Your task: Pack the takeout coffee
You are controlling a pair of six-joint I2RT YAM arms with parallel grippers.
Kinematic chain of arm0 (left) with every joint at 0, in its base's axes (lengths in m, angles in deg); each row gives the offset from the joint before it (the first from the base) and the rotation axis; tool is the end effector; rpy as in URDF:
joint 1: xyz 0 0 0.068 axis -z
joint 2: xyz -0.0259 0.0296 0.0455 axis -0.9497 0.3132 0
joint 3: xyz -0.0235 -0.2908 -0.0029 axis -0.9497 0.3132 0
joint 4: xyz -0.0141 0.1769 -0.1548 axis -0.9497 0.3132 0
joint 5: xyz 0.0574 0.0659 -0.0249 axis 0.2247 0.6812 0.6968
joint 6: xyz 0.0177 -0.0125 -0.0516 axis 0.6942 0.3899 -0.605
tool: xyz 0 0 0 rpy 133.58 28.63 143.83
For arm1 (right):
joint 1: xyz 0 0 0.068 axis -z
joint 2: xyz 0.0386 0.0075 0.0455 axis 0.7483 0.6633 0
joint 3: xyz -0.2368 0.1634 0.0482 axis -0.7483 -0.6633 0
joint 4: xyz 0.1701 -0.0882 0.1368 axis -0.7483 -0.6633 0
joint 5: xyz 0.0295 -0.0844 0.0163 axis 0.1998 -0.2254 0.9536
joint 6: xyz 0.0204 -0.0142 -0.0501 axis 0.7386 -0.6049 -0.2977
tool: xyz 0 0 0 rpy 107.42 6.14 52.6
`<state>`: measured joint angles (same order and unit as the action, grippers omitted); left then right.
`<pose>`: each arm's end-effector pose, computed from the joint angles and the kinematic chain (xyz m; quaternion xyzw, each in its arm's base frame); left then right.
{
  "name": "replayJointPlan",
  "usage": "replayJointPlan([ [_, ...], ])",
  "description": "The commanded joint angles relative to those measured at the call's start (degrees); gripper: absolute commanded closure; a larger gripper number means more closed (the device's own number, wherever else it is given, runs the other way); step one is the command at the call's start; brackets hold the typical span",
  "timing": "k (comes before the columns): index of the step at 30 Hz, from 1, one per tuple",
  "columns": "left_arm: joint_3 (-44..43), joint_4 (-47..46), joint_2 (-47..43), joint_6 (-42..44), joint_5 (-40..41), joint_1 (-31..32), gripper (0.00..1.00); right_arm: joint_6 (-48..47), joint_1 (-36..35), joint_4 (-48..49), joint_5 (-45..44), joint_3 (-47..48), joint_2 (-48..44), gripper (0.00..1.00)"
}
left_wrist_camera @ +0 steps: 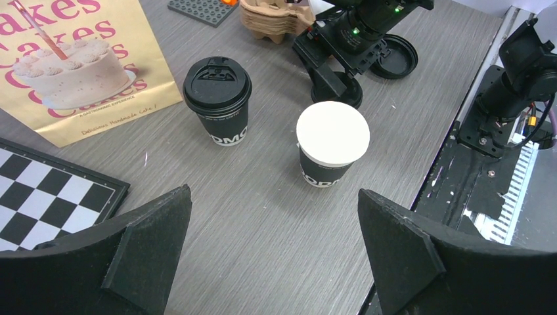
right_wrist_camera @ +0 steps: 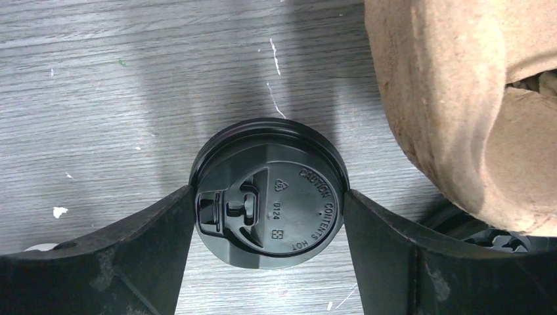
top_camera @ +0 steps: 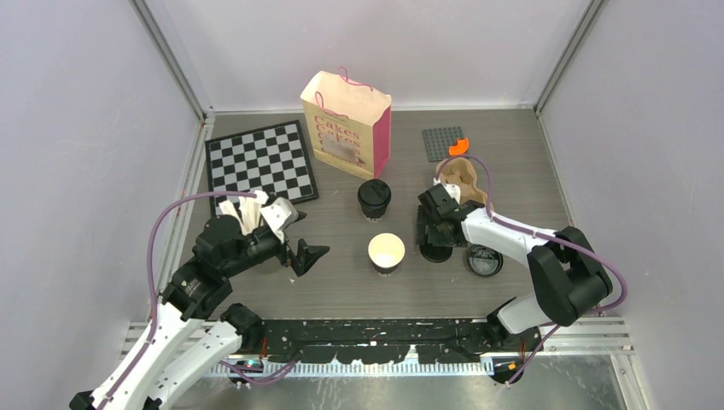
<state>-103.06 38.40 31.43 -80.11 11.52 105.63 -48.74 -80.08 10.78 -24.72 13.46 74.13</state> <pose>0.0608 -0.0574 0.3413 0.3437 0.6955 -0.3063 0.5517 0.2095 0.1165 0.2039 0.0311 0.9710 -0.0136 0.2368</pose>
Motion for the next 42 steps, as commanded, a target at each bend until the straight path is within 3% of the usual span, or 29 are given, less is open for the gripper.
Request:
replayJointPlan([
  [1, -0.1, -1.0, 0.1, 0.6, 0.3, 0.2, 0.0, 0.3, 0.2, 1.0, 0.4, -0.1, -0.3, 0.2],
  [9, -2.0, 2.0, 2.2, -0.6, 1.7, 0.2, 0.0, -1.1, 0.1, -4.5, 1.3, 2.9, -7.7, 0.27],
  [14, -5.5, 4.1, 6.8, -7.1, 4.7, 0.2, 0.0, -2.9, -0.8, -10.3, 3.0, 8.0, -14.2, 0.27],
  [21, -12.1, 11.8, 17.3, -14.6, 7.2, 0.1, 0.0, -2.7, -9.0, -19.9, 1.9, 19.4, -18.3, 0.26],
  [29, -12.4, 9.2, 10.3, -15.0, 10.1, 0.0, 0.0, 0.2, -23.4, -26.3, -4.5, 30.4, -11.4, 0.26],
  [36, -11.7, 12.4, 4.3, -12.2, 15.7, 0.0, 0.0, 1.1, -27.2, -25.5, -4.8, 31.7, -4.7, 0.24],
  [42, -9.4, 12.2, 2.6, -11.3, 15.3, 0.0, 0.0, 0.8, -28.3, -25.2, -4.0, 33.2, 0.3, 0.23],
])
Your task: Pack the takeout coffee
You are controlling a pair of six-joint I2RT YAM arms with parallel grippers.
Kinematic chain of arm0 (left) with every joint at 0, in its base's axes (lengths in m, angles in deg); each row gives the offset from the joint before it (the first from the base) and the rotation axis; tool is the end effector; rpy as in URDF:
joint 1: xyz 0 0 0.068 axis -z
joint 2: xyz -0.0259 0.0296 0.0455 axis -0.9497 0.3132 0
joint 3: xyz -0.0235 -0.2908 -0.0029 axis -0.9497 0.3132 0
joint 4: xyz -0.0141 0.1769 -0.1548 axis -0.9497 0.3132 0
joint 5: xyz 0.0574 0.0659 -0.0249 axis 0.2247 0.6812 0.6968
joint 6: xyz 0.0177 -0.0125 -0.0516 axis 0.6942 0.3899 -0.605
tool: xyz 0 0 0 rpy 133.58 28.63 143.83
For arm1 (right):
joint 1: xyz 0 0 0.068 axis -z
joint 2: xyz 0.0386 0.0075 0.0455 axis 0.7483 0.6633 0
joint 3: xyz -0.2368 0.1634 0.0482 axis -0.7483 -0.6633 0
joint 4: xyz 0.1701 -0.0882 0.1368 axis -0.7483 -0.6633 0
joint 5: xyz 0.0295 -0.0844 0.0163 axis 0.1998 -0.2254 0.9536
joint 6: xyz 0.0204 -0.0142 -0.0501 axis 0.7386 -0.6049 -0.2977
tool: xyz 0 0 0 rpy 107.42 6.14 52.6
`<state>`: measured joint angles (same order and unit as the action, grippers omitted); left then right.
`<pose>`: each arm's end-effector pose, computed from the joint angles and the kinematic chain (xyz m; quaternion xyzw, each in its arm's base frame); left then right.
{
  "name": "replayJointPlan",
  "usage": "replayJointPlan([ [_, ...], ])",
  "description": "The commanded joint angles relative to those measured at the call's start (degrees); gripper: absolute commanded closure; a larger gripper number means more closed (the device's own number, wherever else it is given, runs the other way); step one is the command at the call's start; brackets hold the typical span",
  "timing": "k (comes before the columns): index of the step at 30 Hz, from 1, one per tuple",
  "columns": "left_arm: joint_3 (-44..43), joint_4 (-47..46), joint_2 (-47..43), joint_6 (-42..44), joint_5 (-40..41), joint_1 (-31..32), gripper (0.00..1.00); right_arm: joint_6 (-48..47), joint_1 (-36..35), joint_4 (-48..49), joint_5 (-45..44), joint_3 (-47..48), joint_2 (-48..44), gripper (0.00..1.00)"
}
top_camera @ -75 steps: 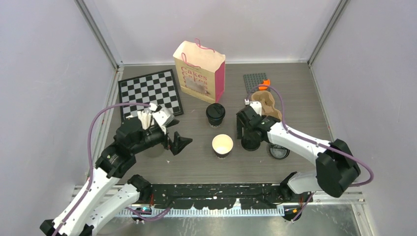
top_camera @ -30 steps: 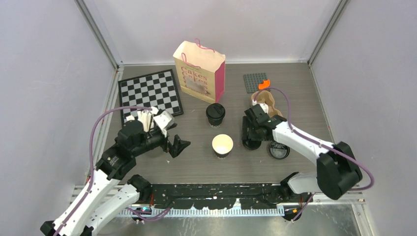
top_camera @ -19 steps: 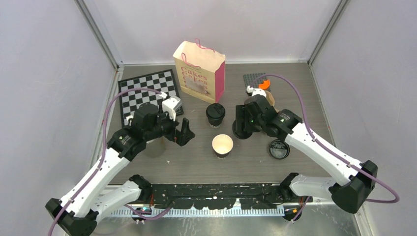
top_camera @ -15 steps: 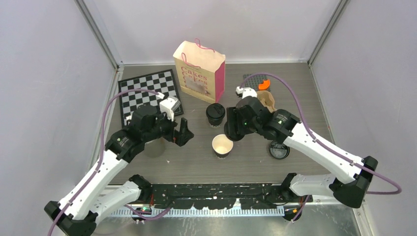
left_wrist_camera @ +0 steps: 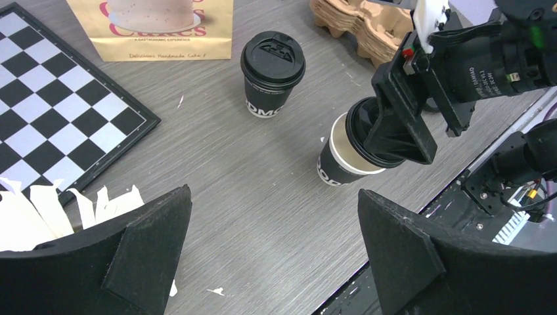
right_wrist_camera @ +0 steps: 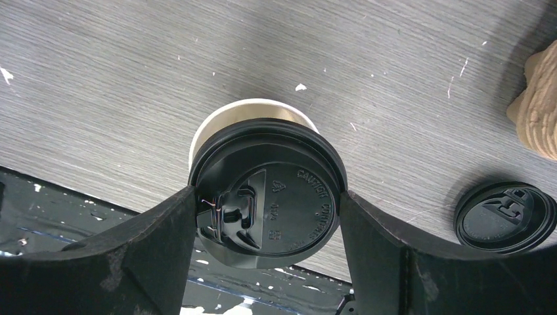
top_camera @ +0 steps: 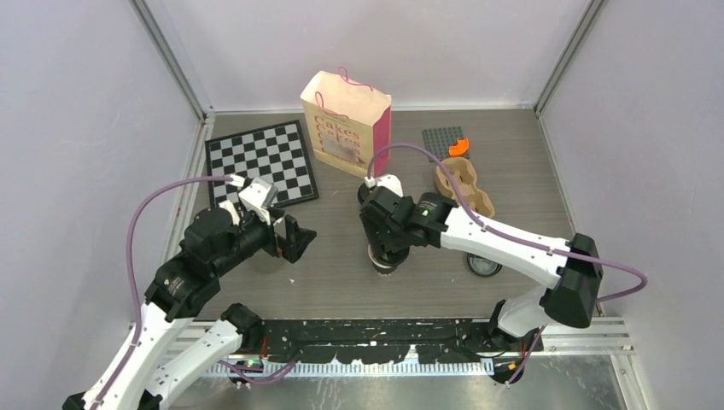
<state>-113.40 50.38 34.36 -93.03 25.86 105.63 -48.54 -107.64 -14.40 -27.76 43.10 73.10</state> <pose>0.0596 -0.0453 0.3691 0.1924 0.7808 -0.2697 0.5298 0.1441 0.2169 0.3264 -0.1836 0.9398 0.0593 0.2819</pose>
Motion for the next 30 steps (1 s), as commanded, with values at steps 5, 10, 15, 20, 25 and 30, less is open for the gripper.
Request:
replayJointPlan([
  [5, 1.1, 0.7, -0.4, 1.9, 0.2, 0.0, 0.0, 0.1, -0.8, -0.7, -0.8, 5.6, 3.8, 0.22],
  [10, 1.6, 0.9, -1.3, 2.1, 0.3, 0.0, 0.0, 0.0, -1.0, -1.4, -0.1, 6.4, 5.6, 0.22],
  [15, 1.8, 1.6, -1.8, 2.5, 0.3, 0.0, 0.0, 0.2, -1.1, -2.1, -0.1, 6.1, 6.8, 0.22],
  [20, 1.9, 1.8, -2.0, 2.6, 0.2, 0.0, 0.0, 0.1, -1.5, -3.1, 0.0, 6.4, 8.0, 0.22],
  [25, 2.1, 1.7, -2.1, 2.6, 0.0, 0.0, 0.0, 0.0, -1.6, -3.6, -0.5, 6.6, 9.6, 0.21],
  [30, 2.1, 2.0, -2.1, 2.9, 0.0, 0.0, 0.0, -0.2, -1.7, -3.7, -0.6, 6.8, 10.3, 0.21],
])
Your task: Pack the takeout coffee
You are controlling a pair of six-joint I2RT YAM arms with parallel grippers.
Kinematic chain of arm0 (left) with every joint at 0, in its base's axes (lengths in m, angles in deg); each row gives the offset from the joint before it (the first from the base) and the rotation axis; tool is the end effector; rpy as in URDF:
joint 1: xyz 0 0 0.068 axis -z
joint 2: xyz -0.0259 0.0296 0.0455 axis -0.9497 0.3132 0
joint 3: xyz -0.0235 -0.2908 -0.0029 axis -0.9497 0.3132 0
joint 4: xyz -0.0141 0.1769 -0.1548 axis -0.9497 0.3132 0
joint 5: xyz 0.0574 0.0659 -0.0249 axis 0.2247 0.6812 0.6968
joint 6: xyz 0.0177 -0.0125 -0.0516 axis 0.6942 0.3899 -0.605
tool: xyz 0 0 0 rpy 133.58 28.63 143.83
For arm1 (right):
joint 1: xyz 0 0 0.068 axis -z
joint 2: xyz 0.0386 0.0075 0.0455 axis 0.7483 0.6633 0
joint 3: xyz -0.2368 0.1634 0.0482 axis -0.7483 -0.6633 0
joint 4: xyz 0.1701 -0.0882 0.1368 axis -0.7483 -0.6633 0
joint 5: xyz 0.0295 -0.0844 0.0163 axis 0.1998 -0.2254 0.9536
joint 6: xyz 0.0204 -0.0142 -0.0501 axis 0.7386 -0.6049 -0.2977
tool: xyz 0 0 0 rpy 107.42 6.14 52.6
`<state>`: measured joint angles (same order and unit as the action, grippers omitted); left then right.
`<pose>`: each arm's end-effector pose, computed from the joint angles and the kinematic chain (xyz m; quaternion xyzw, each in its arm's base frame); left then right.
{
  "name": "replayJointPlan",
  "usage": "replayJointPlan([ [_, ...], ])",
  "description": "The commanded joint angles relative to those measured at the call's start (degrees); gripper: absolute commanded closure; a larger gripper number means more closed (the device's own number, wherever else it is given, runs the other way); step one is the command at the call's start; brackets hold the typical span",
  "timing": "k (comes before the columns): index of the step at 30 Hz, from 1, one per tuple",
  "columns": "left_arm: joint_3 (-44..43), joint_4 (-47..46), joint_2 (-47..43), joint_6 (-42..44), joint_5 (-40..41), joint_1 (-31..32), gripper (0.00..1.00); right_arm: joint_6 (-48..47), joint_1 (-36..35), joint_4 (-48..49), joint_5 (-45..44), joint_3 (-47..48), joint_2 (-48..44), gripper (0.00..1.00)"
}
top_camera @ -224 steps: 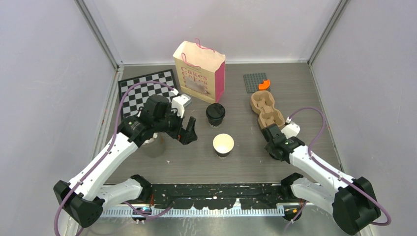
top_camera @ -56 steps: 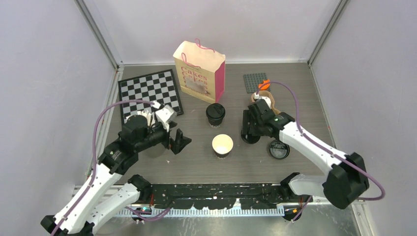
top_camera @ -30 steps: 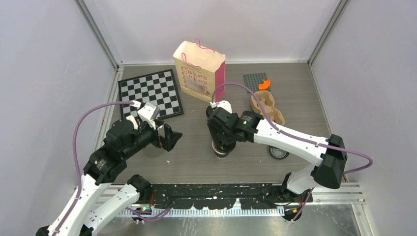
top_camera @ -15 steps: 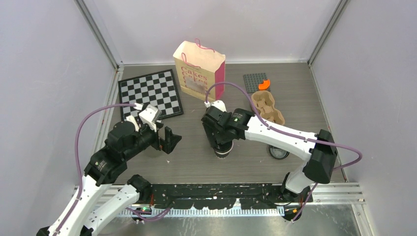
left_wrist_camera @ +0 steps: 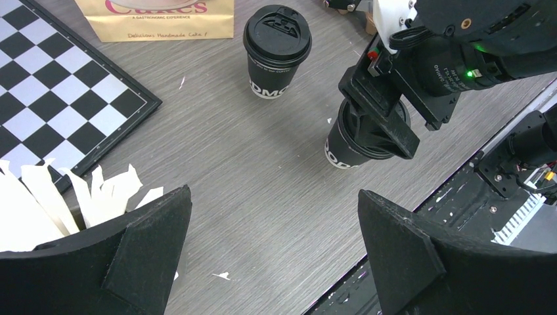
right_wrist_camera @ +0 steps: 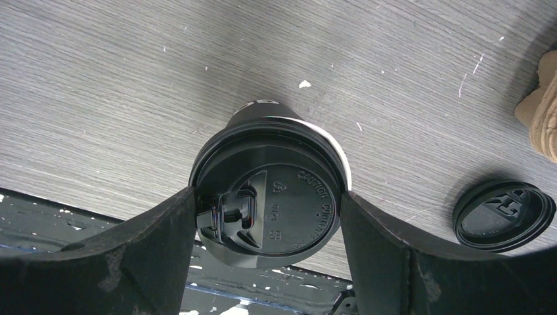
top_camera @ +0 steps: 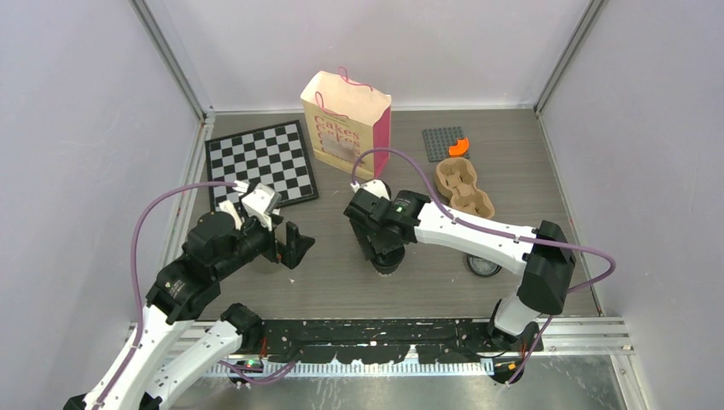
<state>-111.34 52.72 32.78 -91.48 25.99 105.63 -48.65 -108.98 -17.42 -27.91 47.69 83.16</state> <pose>0.0556 -0.0425 0.3557 0.2043 0.7925 -0.2550 0.5149 0.1570 0.2519 0.3002 -0.2105 0.9490 0.0080 0.2347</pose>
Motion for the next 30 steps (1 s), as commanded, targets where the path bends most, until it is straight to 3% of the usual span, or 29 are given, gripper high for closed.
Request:
replayJointPlan([
  [1, 0.0, -0.2, -0.6, 1.4, -0.2, 0.0, 0.0, -0.1, -0.3, -0.8, -0.5, 2.3, 0.5, 0.21],
  [17, -0.1, 0.3, -0.7, 2.1, -0.2, 0.0, 0.0, -0.3, -0.1, 2.0, -1.5, 0.0, -0.2, 0.2],
  [30, -0.4, 0.5, -0.1, 2.1, -1.0, 0.0, 0.0, 0.5, 0.4, 7.9, 2.4, -7.5, -0.6, 0.19],
])
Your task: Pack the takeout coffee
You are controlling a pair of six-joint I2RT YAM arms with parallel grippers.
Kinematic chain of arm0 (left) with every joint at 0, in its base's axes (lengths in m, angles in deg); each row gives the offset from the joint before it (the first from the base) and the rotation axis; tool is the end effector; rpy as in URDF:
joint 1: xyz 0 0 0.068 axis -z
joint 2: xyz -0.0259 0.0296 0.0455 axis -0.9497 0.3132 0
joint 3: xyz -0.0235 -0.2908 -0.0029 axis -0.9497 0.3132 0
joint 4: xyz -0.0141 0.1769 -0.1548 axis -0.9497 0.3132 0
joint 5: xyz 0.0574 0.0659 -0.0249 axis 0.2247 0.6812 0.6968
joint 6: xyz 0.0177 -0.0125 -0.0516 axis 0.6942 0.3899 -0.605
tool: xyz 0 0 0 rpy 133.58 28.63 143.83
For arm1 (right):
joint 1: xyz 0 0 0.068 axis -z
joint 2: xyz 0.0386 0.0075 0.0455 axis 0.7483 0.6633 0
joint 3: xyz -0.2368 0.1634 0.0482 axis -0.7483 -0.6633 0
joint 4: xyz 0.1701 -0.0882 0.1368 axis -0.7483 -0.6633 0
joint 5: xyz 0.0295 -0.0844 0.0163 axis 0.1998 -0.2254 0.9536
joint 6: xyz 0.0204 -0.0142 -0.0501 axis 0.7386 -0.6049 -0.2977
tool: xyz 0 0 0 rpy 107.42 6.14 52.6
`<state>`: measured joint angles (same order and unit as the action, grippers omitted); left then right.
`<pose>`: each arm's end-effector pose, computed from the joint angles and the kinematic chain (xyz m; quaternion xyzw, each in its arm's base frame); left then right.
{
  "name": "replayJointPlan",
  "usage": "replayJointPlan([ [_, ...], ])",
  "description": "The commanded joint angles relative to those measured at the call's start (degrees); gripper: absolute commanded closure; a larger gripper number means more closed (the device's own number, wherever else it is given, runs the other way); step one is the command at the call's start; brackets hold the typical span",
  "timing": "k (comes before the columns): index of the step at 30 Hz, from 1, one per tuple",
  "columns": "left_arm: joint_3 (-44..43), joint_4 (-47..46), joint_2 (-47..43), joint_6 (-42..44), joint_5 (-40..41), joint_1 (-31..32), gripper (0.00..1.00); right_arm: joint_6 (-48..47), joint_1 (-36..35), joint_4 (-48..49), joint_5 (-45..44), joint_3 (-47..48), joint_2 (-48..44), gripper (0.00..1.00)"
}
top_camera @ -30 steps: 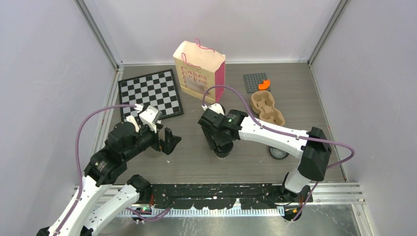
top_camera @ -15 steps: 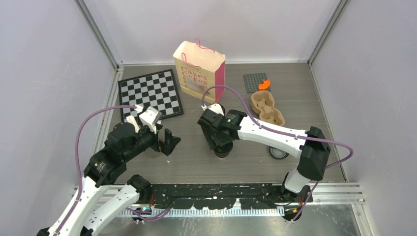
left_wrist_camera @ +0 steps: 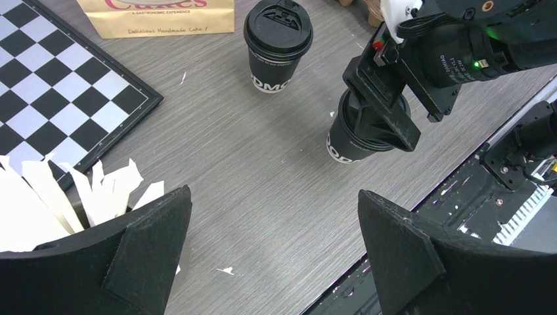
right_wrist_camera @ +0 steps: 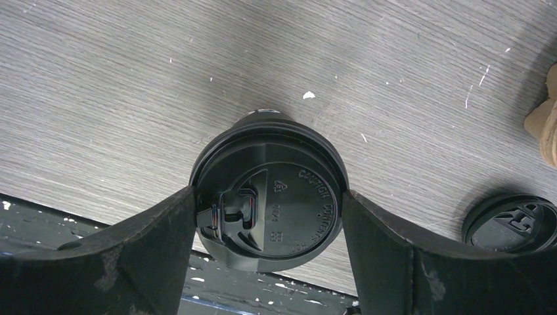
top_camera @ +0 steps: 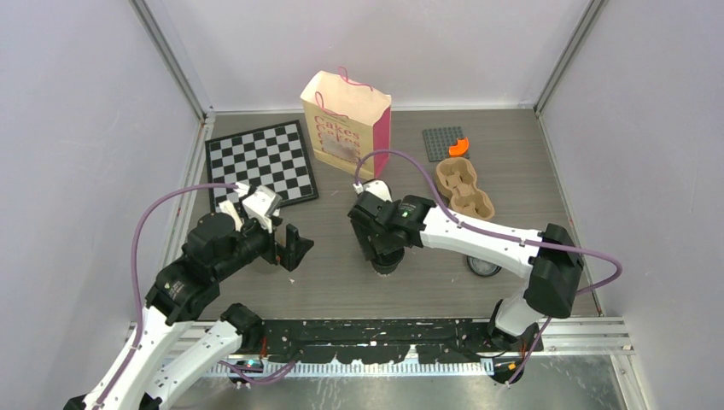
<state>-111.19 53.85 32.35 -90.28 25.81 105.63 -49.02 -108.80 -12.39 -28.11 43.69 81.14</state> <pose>0.0535 -0.0413 0.3533 0.2140 0.7943 -0.2489 0.5113 0.1557 0.2476 0.2949 -0.2062 0.9448 0.0248 0.2532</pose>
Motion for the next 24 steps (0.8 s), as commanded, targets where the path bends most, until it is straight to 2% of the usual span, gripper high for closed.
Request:
replayJointPlan([
  [1, -0.5, -0.6, 0.4, 0.9, -0.8, 0.0, 0.0, 1.0, 0.3, 3.2, 2.7, -4.0, 1.5, 0.19],
  [14, -0.3, -0.6, 1.5, 0.9, -1.4, 0.0, 0.0, 3.5, 0.4, 9.8, 5.8, -13.1, 0.2, 0.19],
  [24, -0.9, -0.7, 3.2, 0.3, -2.8, 0.0, 0.0, 3.1, 0.3, 9.9, 3.8, -10.0, -3.1, 0.15],
])
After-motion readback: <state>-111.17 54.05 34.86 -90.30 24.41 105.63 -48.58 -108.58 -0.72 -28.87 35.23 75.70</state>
